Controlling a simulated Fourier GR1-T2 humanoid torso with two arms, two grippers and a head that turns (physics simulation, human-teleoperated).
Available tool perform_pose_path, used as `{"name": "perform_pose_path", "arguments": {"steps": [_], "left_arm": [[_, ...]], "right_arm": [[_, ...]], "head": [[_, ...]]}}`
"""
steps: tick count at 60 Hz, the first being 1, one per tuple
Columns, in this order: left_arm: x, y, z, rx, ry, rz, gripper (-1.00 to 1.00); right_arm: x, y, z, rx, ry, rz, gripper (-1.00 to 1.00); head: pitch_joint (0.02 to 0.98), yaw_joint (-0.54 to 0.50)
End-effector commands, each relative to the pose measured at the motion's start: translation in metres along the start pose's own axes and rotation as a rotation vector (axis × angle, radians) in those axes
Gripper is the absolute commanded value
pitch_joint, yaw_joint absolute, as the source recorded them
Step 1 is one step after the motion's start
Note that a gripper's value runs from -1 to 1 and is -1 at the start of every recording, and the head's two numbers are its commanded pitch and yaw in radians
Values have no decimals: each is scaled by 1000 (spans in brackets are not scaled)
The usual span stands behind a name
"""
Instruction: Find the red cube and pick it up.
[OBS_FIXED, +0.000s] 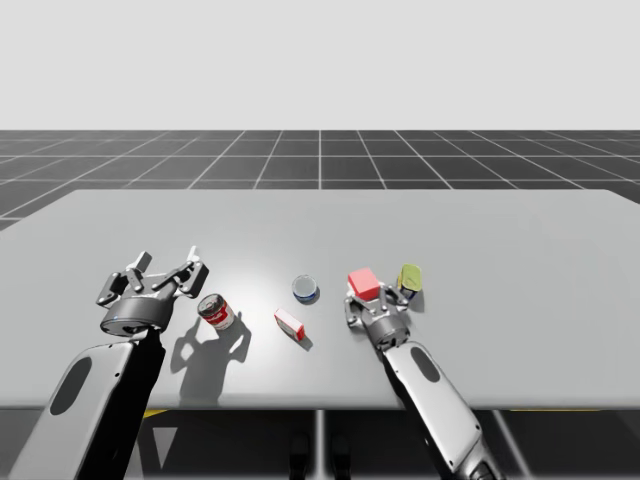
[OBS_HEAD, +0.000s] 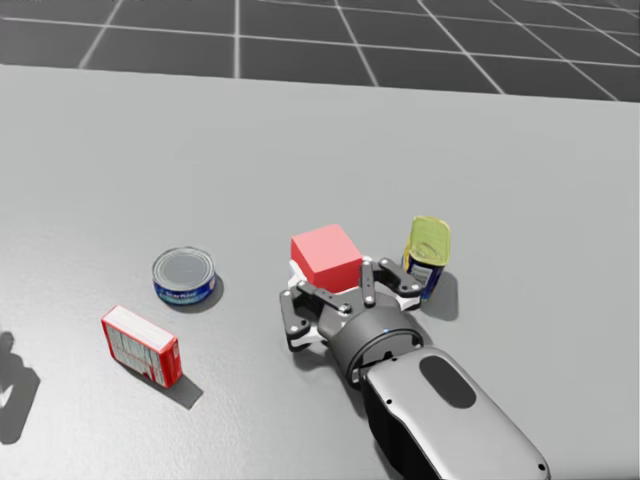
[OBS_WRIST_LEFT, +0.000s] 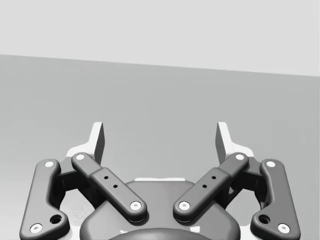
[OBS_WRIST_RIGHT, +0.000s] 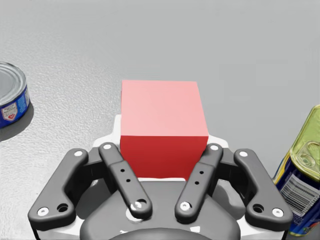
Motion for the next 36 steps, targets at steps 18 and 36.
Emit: {"name": "perform_pose_path", "arguments": {"steps": [18,36], "left_arm": [[-1,-1,1,-2,3,-3,-1000],[-1,0,1,-3,5,-4,-1000]], "right_arm": [[-15,-8,2,-44,7,37,1000],[-16,-9,5,-51,-3,34,1000]], "head": [[588,-179],[427,-188]]}}
